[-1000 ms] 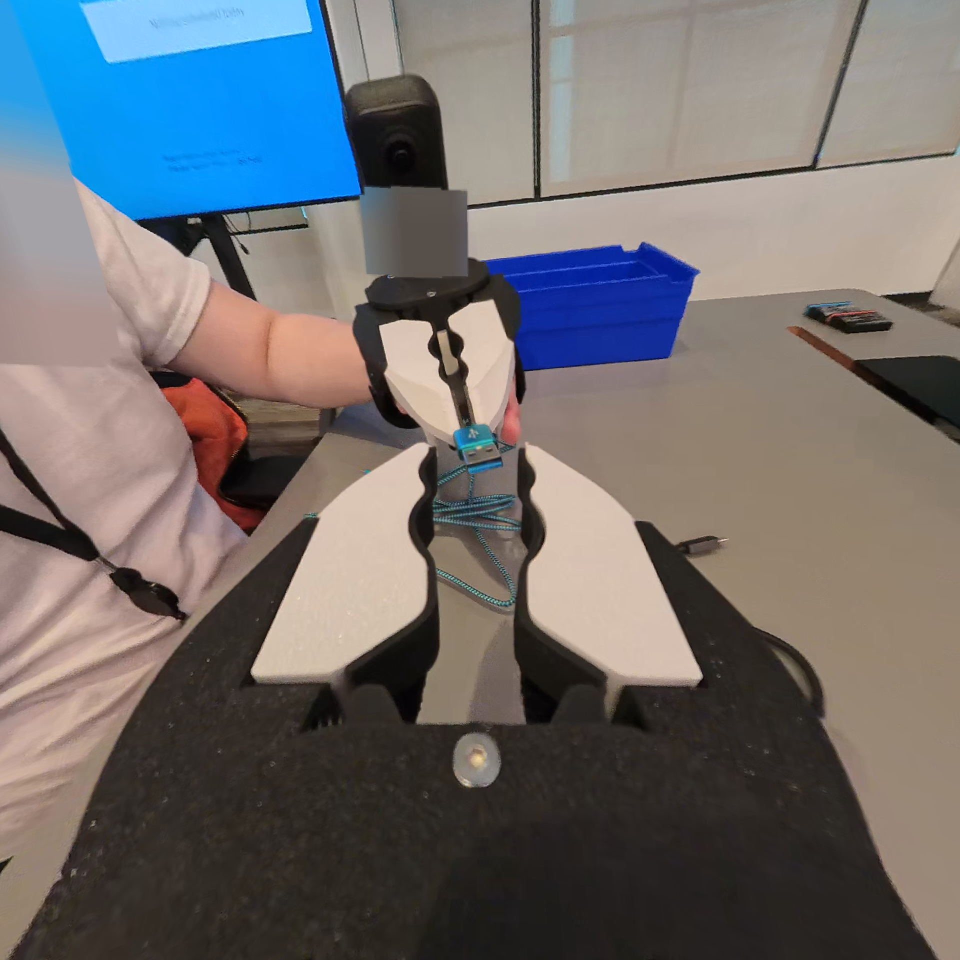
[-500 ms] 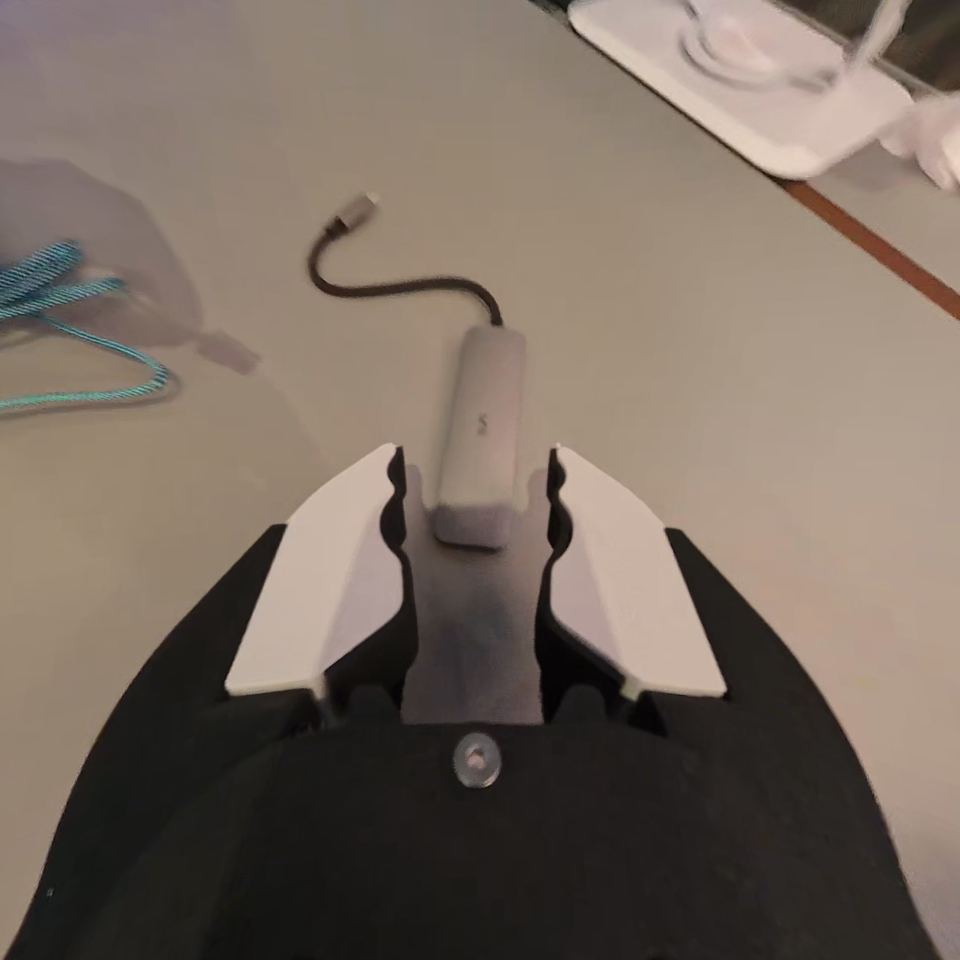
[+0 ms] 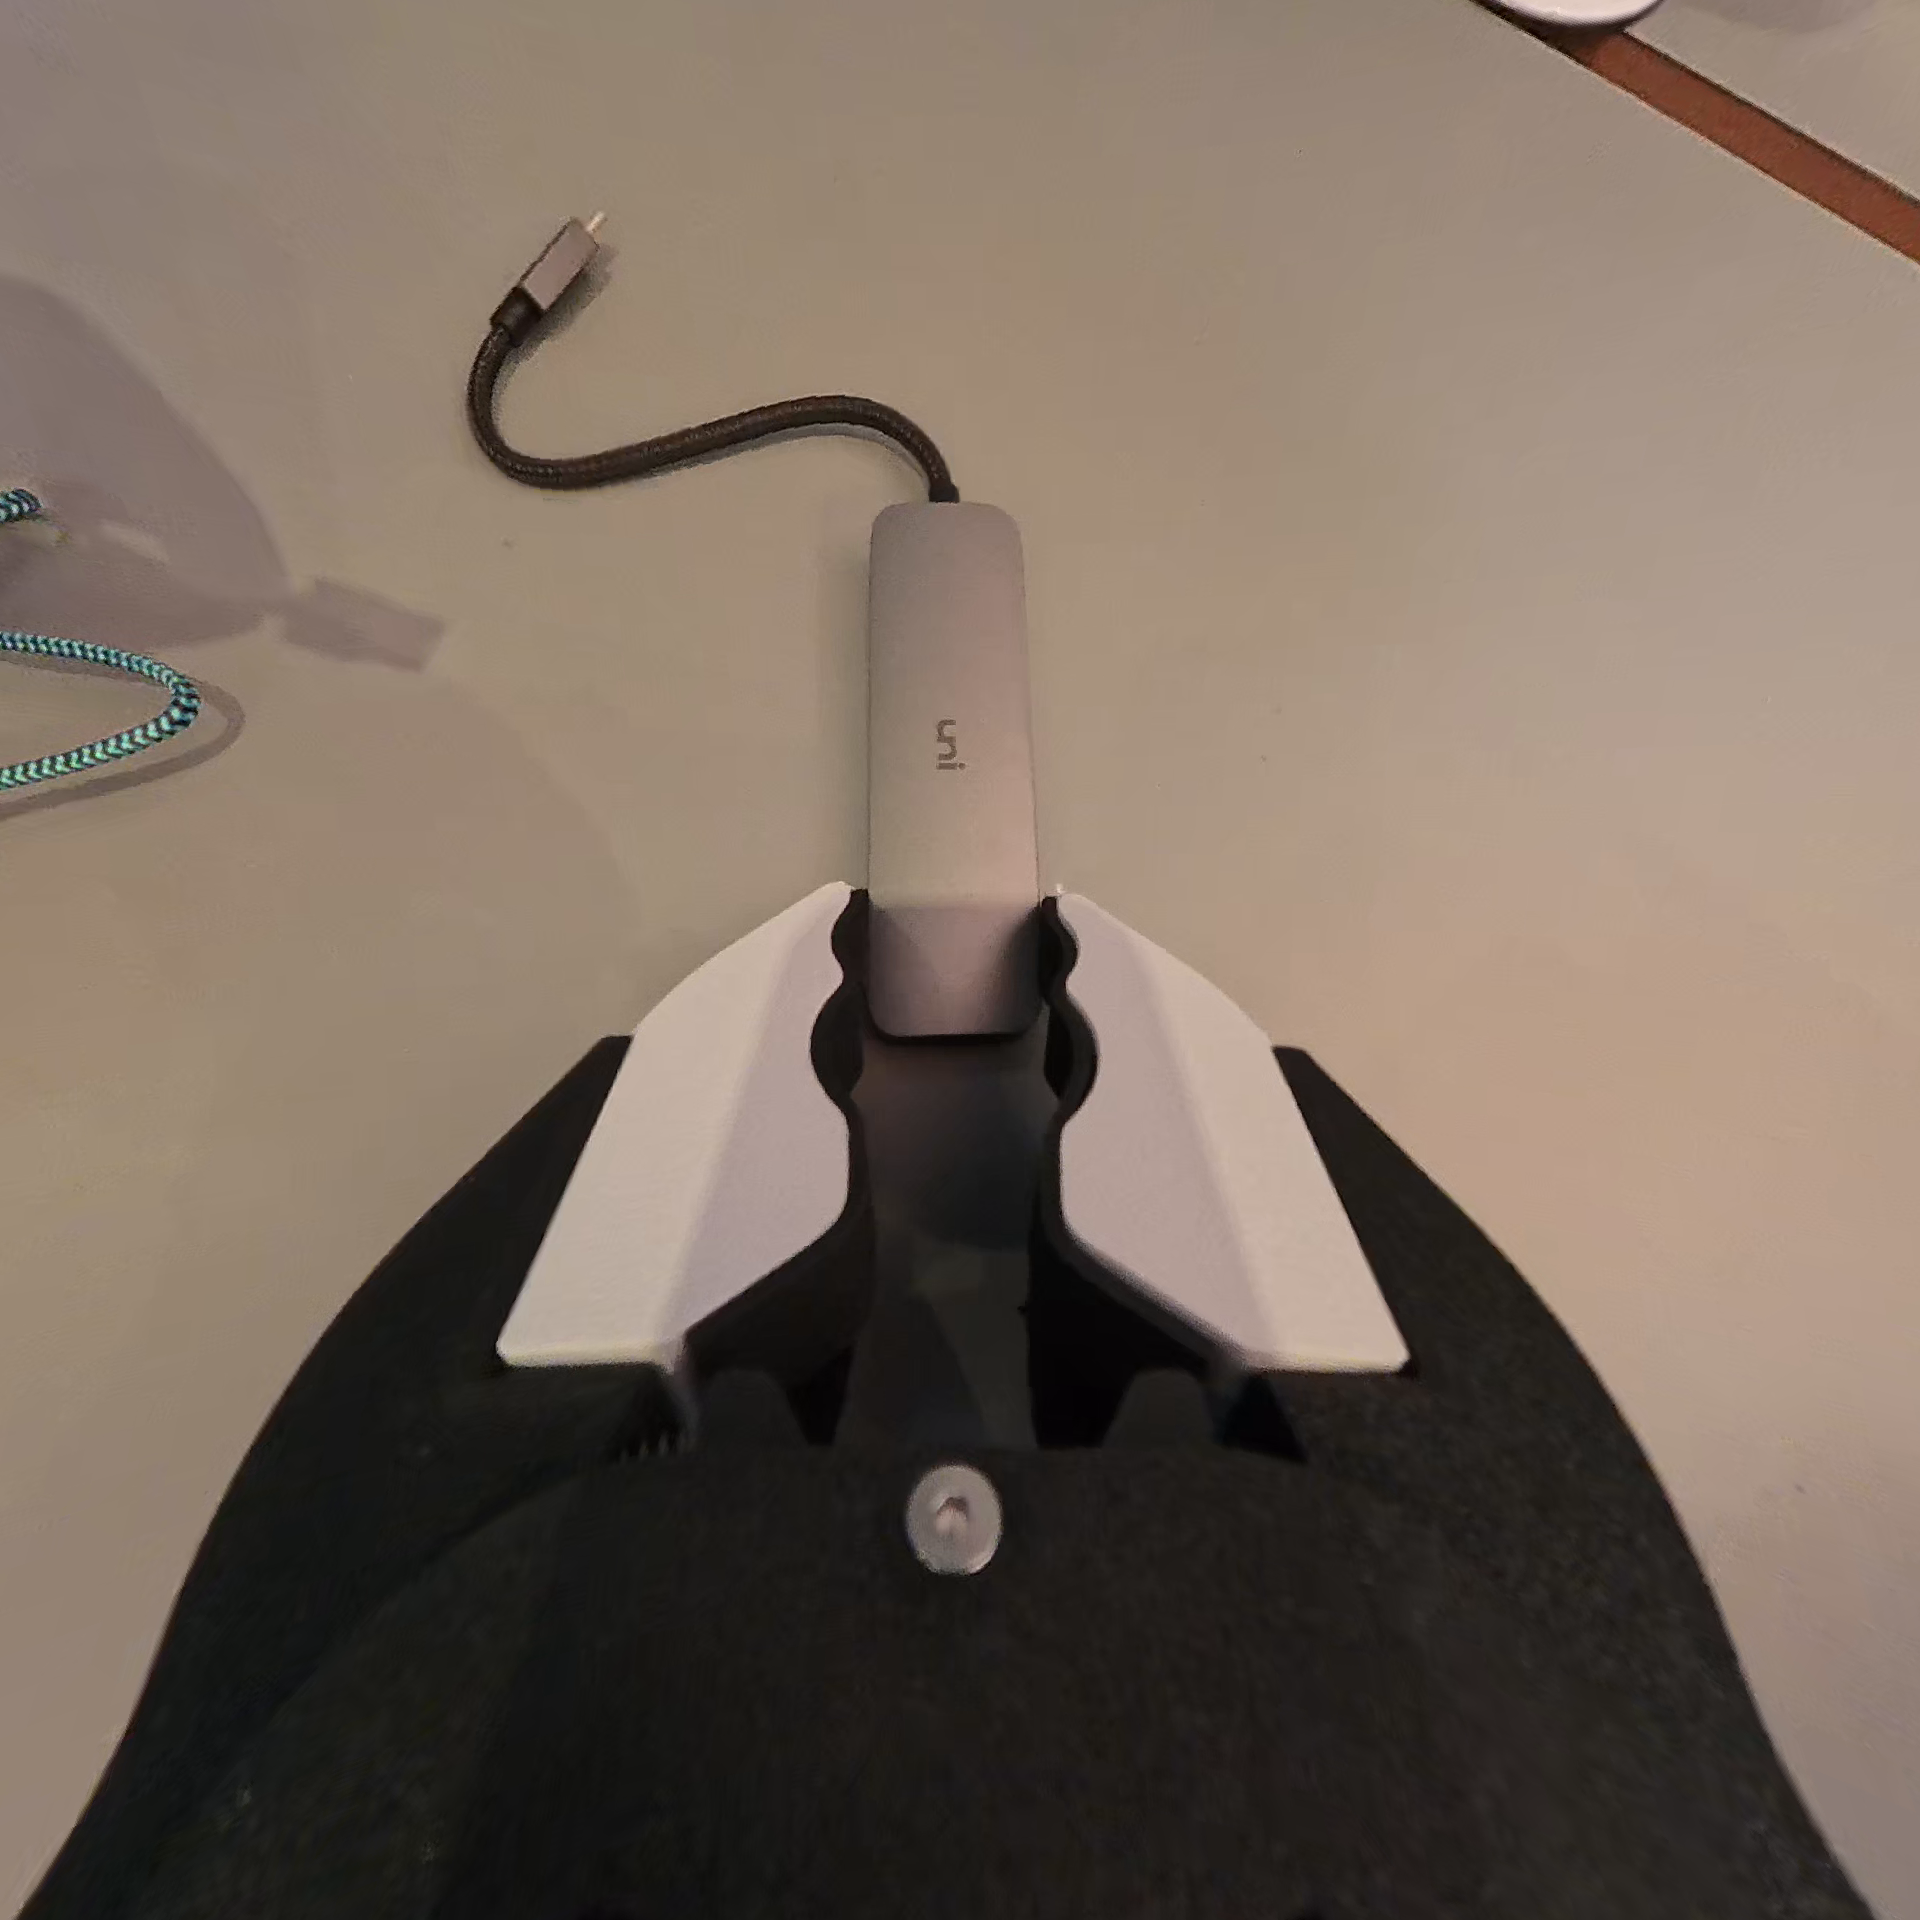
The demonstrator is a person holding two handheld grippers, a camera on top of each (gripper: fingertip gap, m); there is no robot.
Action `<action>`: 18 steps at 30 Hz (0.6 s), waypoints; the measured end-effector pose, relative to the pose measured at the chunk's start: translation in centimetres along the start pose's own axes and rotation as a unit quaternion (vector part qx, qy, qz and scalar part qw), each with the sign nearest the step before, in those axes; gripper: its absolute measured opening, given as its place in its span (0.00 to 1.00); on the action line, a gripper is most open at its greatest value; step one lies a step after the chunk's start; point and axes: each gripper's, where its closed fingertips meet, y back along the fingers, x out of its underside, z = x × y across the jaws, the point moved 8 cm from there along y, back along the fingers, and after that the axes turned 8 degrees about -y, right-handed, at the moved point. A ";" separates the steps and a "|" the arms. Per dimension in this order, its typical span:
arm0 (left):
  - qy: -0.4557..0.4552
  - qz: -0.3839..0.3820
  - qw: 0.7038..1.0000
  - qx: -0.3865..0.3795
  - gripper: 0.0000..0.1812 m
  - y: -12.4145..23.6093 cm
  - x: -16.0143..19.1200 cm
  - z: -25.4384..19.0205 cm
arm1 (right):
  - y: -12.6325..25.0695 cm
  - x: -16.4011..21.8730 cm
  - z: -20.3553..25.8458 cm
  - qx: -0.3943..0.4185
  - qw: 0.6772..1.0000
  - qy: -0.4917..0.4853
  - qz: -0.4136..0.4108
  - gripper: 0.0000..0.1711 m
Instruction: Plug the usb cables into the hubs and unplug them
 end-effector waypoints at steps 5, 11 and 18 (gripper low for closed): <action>0.008 0.030 1.000 -0.002 0.01 -0.5 0.4 0.1 | 0.3 -0.8 0.0 -0.086 0.988 -0.124 -0.031 0.18; 0.026 0.073 0.997 -0.006 0.01 -1.0 1.4 0.4 | -0.1 -0.9 0.2 -0.256 0.911 -0.322 -0.036 0.18; 0.032 0.090 0.995 -0.016 0.01 -1.3 2.0 0.5 | 0.4 -1.6 2.3 -0.216 0.942 -0.251 -0.060 0.18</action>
